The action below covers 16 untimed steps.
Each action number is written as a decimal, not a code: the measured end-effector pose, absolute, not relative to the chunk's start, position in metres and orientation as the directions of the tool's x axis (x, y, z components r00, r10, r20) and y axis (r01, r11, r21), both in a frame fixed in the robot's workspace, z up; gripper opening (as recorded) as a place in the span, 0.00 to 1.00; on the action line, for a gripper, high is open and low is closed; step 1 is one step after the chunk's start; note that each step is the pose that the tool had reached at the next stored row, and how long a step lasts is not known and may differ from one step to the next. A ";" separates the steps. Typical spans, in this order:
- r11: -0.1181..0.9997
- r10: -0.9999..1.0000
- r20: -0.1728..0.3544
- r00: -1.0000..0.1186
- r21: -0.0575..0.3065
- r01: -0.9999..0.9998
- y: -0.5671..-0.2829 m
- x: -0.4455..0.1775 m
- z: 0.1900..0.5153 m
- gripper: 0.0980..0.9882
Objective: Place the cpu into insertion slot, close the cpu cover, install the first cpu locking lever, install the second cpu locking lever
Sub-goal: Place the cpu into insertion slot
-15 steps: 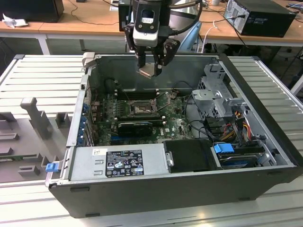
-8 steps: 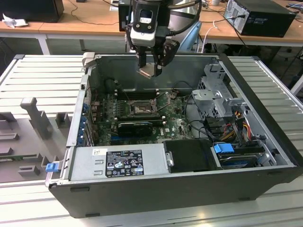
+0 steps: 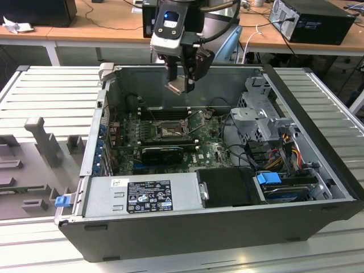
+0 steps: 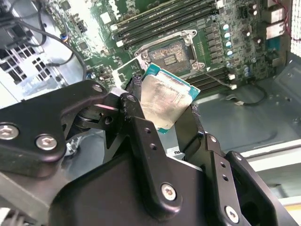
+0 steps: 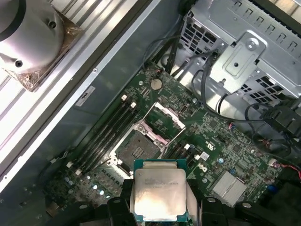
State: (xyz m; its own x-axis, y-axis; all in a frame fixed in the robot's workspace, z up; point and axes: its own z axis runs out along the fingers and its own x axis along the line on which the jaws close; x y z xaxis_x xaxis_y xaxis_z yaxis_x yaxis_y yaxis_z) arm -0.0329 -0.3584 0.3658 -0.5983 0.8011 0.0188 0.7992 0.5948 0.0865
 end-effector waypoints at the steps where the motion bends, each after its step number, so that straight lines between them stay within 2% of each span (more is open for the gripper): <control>1: 0.579 0.812 0.019 -0.583 0.087 0.810 -0.358 -0.033 0.366 0.48; 7: 0.498 0.865 0.018 -0.501 0.086 0.863 -0.358 -0.033 0.365 0.48; 14: 0.487 0.872 0.011 -0.489 0.081 0.870 -0.358 -0.033 0.357 0.48; 16: 0.449 0.893 0.011 -0.451 0.081 0.890 -0.358 -0.033 0.357 0.48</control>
